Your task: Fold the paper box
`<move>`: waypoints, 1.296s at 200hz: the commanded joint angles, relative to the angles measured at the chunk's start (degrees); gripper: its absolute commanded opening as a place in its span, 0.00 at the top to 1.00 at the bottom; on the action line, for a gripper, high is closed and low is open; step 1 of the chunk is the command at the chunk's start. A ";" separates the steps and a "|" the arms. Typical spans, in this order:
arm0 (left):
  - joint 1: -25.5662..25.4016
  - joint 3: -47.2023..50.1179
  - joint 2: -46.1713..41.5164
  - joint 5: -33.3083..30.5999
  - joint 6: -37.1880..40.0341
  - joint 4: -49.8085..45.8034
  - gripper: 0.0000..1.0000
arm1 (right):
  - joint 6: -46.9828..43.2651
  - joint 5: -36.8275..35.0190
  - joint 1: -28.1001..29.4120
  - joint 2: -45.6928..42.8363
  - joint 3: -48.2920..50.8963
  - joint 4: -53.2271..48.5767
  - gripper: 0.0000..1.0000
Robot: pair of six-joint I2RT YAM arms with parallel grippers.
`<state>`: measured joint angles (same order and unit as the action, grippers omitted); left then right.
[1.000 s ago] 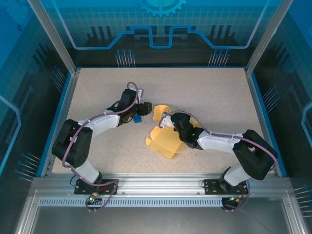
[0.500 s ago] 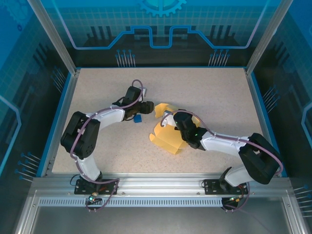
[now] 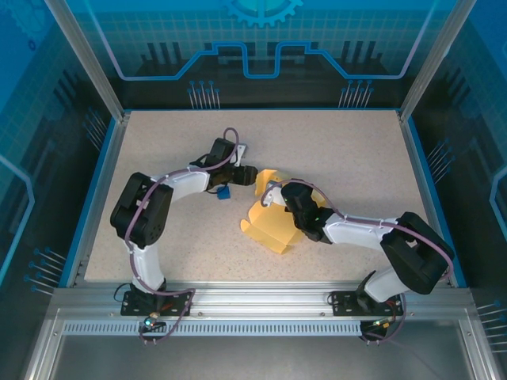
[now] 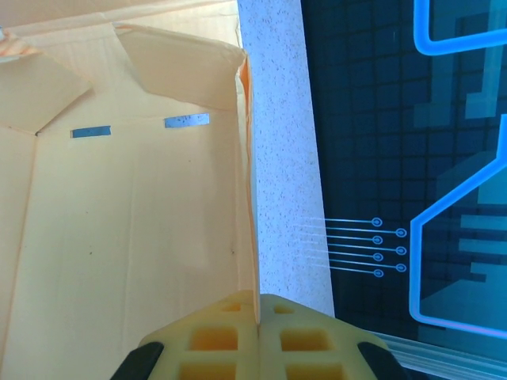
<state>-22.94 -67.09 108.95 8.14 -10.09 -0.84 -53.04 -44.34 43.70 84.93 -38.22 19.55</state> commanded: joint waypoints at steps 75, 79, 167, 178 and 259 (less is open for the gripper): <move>-2.09 2.69 -1.50 10.05 1.96 5.36 0.35 | 1.59 0.41 -1.71 -0.10 0.84 0.54 0.97; -2.18 3.02 -1.65 10.05 2.00 5.54 0.35 | 1.78 0.46 -1.76 -0.24 0.78 0.41 0.96; -4.91 6.10 -3.35 11.53 4.41 8.03 0.35 | 4.33 2.32 -2.81 -1.95 0.69 -1.43 0.97; -5.30 5.84 -2.92 11.70 4.83 8.05 0.35 | 4.57 2.54 -2.83 -1.91 0.64 -1.49 0.97; -6.48 5.91 -1.55 13.47 5.73 12.11 0.35 | 6.32 3.65 -3.30 -2.74 1.28 -2.45 0.97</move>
<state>-29.02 -61.76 107.42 19.20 -5.80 8.08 -48.45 -41.63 41.19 83.57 -37.87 17.78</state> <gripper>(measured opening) 0.650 0.050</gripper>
